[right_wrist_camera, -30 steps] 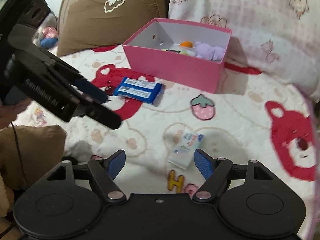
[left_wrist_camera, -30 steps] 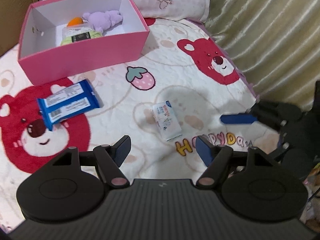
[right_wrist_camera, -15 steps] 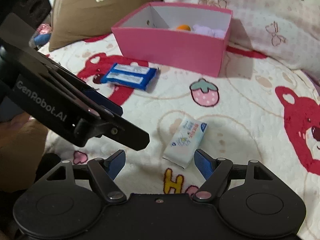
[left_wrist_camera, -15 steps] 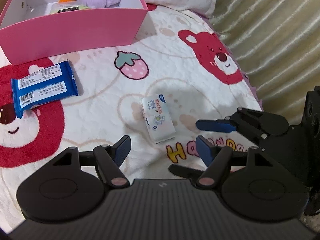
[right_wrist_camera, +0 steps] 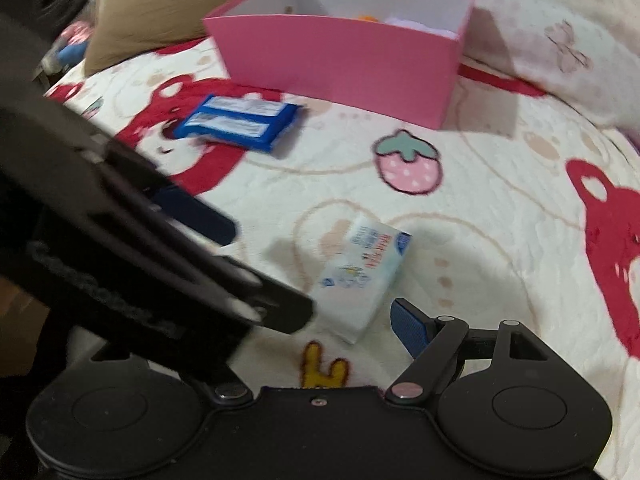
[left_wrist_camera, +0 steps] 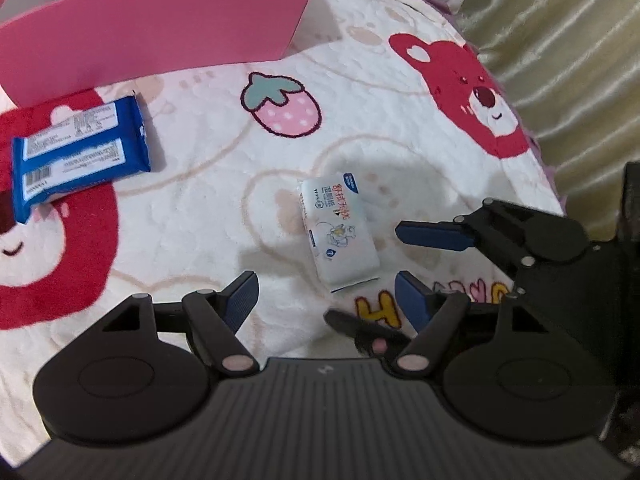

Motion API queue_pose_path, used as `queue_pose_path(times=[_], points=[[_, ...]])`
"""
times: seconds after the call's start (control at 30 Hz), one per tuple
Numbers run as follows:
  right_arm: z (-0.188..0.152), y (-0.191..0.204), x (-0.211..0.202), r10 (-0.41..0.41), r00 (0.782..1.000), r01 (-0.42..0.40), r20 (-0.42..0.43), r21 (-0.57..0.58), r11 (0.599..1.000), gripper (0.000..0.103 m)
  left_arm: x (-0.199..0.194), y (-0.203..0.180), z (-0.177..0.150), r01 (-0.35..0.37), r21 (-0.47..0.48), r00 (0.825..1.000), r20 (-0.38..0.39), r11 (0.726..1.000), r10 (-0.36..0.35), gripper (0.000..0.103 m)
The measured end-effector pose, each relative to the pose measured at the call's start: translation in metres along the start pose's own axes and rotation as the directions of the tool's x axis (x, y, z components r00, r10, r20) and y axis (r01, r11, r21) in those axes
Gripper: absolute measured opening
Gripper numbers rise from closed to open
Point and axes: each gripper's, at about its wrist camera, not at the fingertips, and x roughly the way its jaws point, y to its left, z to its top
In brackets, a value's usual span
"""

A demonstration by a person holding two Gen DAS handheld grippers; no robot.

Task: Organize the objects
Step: 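Lower the right tool over the white tissue pack and close on it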

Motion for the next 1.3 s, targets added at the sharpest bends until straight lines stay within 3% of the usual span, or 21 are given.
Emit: queue_pose_path(times=[0.17, 0.37, 0.47, 0.53, 0.7, 0.77, 0.93, 1.03, 1.17, 1.3], points=[[-0.011, -0.012, 0.008, -0.020, 1.000, 0.017, 0.017, 0.184, 0.983, 0.081, 0.012, -0.001, -0.001, -0.014, 0.007, 1.000, 0.017, 1.000, 0.014, 0.074], [-0.013, 0.020, 0.010, -0.097, 0.992, 0.093, 0.077, 0.056, 0.994, 0.081, 0.014, 0.007, 0.001, 0.037, -0.025, 0.998, 0.043, 0.999, -0.036, 0.071], [-0.011, 0.021, 0.017, -0.111, 0.991, 0.108, 0.072, 0.053, 0.993, 0.081, 0.013, 0.007, 0.000, 0.030, -0.018, 0.997, 0.073, 0.999, -0.029, 0.066], [-0.011, 0.017, 0.020, -0.119, 0.991, 0.115, 0.059, 0.073, 0.991, 0.078, 0.013, 0.007, -0.002, 0.029, -0.014, 0.995, 0.101, 0.999, -0.028, 0.057], [-0.010, 0.002, 0.023, -0.107, 0.994, 0.101, 0.027, 0.155, 0.983, 0.054, 0.018, 0.013, -0.005, 0.081, -0.040, 0.989, 0.128, 0.996, -0.076, 0.051], [-0.009, -0.001, 0.023, -0.093, 0.995, 0.087, 0.022, 0.175, 0.981, 0.051, 0.020, 0.015, -0.004, 0.095, -0.049, 0.987, 0.132, 0.994, -0.087, 0.046], [-0.010, -0.001, 0.024, -0.084, 0.996, 0.077, 0.030, 0.179, 0.981, 0.049, 0.025, 0.013, -0.004, 0.116, -0.039, 0.981, 0.158, 0.992, -0.109, 0.034], [-0.009, 0.006, 0.018, -0.069, 0.992, 0.055, 0.101, 0.134, 0.989, 0.049, 0.025, 0.012, -0.005, 0.088, -0.017, 0.981, 0.175, 0.996, -0.084, 0.032], [-0.008, 0.009, 0.027, -0.079, 0.995, 0.072, 0.067, 0.112, 0.991, 0.049, 0.028, 0.020, -0.006, 0.121, -0.054, 0.980, 0.163, 0.991, -0.111, 0.031], [-0.007, 0.004, 0.031, -0.071, 0.996, 0.064, 0.045, 0.138, 0.988, 0.056, 0.035, 0.023, -0.007, 0.071, -0.065, 0.991, 0.122, 0.995, -0.063, 0.031]])
